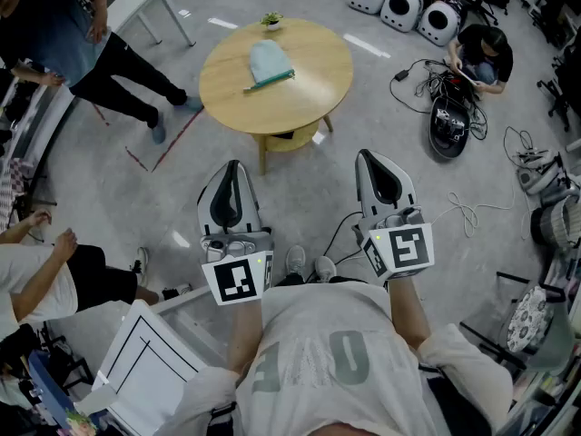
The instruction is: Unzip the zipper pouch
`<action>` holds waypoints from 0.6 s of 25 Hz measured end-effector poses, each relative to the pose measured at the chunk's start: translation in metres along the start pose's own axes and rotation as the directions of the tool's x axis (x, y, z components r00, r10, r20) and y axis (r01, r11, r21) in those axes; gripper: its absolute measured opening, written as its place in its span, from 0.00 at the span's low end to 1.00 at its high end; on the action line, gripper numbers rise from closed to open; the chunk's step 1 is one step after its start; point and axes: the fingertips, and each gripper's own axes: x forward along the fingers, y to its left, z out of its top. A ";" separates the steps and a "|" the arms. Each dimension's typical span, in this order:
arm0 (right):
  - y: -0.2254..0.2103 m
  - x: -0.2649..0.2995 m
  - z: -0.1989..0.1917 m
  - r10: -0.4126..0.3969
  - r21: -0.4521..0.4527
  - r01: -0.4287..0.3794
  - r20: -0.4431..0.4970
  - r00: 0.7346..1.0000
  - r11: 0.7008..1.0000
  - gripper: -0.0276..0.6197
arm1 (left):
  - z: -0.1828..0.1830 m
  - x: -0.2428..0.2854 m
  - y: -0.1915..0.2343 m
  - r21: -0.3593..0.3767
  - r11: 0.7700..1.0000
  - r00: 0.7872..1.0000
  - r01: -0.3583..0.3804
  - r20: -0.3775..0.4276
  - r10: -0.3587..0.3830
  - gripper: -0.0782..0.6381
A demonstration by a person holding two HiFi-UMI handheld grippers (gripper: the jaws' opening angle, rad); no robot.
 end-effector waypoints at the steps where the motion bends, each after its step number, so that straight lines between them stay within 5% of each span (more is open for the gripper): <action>1: -0.003 -0.002 -0.001 0.002 0.004 -0.002 0.000 1.000 1.000 0.09 | 0.000 0.000 -0.002 0.000 1.000 1.000 -0.004 0.000 0.004 0.15; 15: -0.028 -0.026 -0.014 0.048 0.074 -0.049 0.011 0.999 0.996 0.09 | -0.002 -0.003 -0.018 -0.014 0.998 0.998 -0.057 0.012 0.057 0.15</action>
